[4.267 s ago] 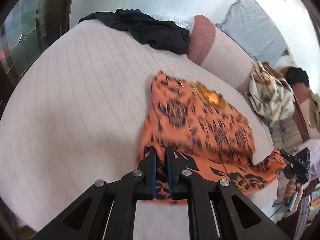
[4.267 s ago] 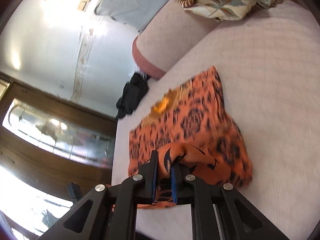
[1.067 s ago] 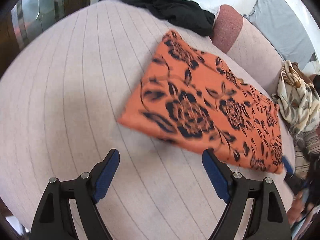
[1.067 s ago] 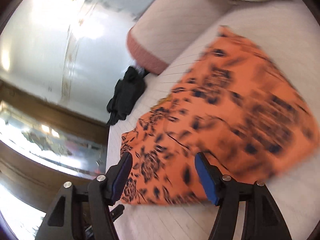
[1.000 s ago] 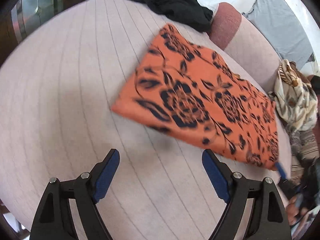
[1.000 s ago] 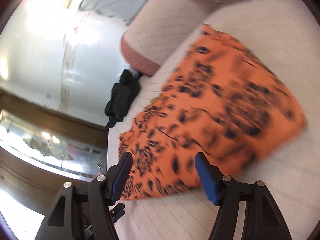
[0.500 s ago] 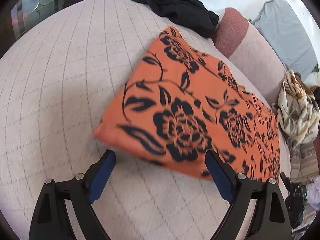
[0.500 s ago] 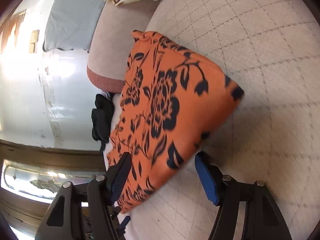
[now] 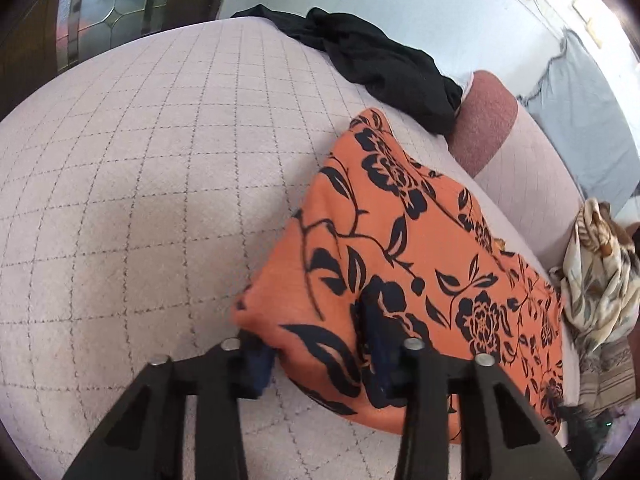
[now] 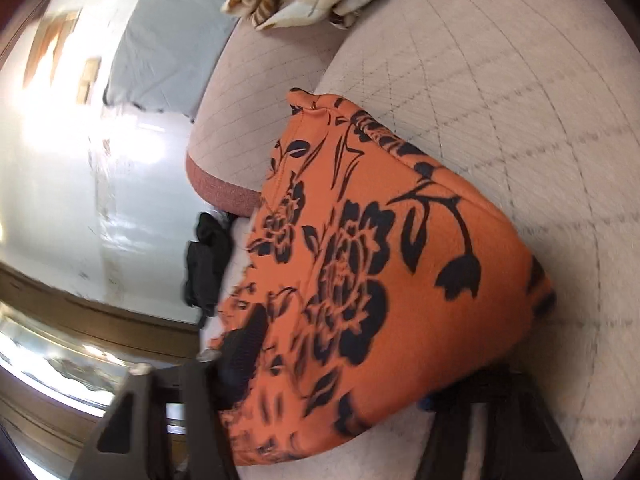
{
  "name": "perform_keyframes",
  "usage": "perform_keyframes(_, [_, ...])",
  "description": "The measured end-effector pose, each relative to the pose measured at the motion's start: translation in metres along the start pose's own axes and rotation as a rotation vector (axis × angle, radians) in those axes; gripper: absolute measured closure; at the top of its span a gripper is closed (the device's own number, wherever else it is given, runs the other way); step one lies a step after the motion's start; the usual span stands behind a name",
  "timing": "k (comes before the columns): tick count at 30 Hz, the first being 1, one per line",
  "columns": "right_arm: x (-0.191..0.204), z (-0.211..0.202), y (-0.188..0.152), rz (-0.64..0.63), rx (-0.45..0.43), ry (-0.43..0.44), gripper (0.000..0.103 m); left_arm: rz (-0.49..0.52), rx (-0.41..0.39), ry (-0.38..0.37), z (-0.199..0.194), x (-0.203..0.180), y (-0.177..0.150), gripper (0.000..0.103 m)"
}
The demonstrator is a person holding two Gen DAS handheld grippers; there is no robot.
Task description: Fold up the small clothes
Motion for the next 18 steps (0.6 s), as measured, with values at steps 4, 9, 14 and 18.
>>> perform_keyframes(4, [-0.005,0.004,0.005,0.032,0.006,0.007,0.084,-0.015,-0.012,-0.034,-0.006,0.004,-0.001,0.078])
perform_keyframes(9, [0.029,-0.019,-0.003,-0.132,-0.081,-0.027,0.086,0.001,-0.042,-0.1,-0.032,0.006,-0.008,0.083])
perform_keyframes(14, [0.052,-0.047,-0.018,-0.215,-0.154,-0.02,0.089,0.066,-0.078,-0.146,-0.069,0.003,-0.028,0.087])
perform_keyframes(18, [0.057,-0.068,-0.025,-0.244,-0.182,-0.02,0.092,0.08,-0.079,-0.118,-0.077,0.007,-0.037,0.088])
Point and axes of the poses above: each gripper's, at about its wrist camera, not at the fingertips, and z roughly the way its jaws point, x to its left, y to its top, the point moved 4 cm from there along z, roughly the way its jaws point, and after that the axes turned 11 degrees about x, right-handed, at the moved point
